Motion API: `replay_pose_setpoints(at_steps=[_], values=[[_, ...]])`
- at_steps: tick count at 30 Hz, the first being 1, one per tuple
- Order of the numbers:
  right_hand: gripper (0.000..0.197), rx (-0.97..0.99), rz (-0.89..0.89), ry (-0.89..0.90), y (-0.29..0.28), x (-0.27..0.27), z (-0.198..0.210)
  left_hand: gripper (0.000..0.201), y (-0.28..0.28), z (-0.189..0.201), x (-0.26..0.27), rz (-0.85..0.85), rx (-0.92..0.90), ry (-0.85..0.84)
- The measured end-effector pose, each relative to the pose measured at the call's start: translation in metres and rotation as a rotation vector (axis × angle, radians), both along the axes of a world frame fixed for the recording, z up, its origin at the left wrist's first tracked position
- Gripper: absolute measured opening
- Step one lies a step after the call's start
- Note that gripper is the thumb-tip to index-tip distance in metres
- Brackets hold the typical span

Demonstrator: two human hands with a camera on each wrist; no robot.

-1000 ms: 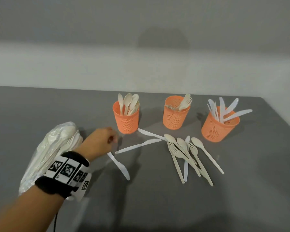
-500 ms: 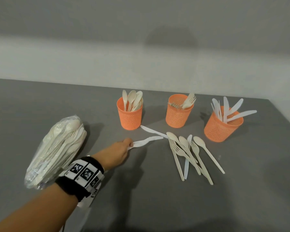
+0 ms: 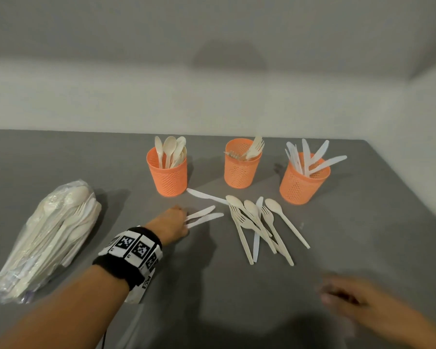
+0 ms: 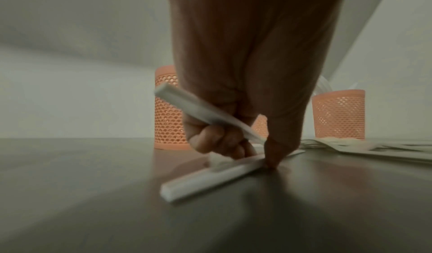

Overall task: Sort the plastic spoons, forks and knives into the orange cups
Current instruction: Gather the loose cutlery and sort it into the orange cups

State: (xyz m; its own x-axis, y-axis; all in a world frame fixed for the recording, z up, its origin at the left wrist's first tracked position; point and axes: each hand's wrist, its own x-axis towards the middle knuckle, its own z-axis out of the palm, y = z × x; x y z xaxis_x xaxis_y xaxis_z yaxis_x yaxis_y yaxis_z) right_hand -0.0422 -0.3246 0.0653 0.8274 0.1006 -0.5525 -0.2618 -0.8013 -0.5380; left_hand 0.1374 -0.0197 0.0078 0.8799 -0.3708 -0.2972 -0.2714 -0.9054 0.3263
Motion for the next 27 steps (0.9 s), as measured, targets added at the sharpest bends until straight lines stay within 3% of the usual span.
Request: replay_pose_setpoints(at_steps=[3,4,8,11,15,17,21,27], values=[[0.045,-0.108,-0.115,-0.235,0.012,0.062,-0.014,0.032,0.001,-0.006,-0.007,0.035,-0.025,0.072],[0.054,-0.195,-0.13,-0.264,0.02,0.084,-0.023,0.034,0.003,-0.009,-0.009,0.06,-0.031,0.092],[0.124,-0.37,-0.152,-0.158,0.058,0.134,-0.054,0.035,0.005,-0.009,-0.019,0.113,-0.076,0.111],[0.137,-0.539,-0.137,-0.06,0.079,0.143,-0.064,0.031,0.008,-0.002,-0.026,0.155,-0.147,0.095],[0.113,-0.58,-0.182,-0.171,0.086,0.145,-0.066,0.018,0.009,0.008,-0.028,0.18,-0.259,0.07],[0.092,-0.571,-0.214,-0.213,0.081,0.146,-0.066,0.01,0.005,0.012,-0.029,0.206,-0.339,0.093],[0.041,-0.436,-0.153,-0.227,0.075,0.141,-0.06,0.02,-0.009,0.013,-0.03,0.282,-0.503,0.15],[0.032,-0.494,-0.087,-0.203,0.079,0.13,-0.058,0.012,-0.028,0.008,-0.034,0.382,-0.686,0.23]])
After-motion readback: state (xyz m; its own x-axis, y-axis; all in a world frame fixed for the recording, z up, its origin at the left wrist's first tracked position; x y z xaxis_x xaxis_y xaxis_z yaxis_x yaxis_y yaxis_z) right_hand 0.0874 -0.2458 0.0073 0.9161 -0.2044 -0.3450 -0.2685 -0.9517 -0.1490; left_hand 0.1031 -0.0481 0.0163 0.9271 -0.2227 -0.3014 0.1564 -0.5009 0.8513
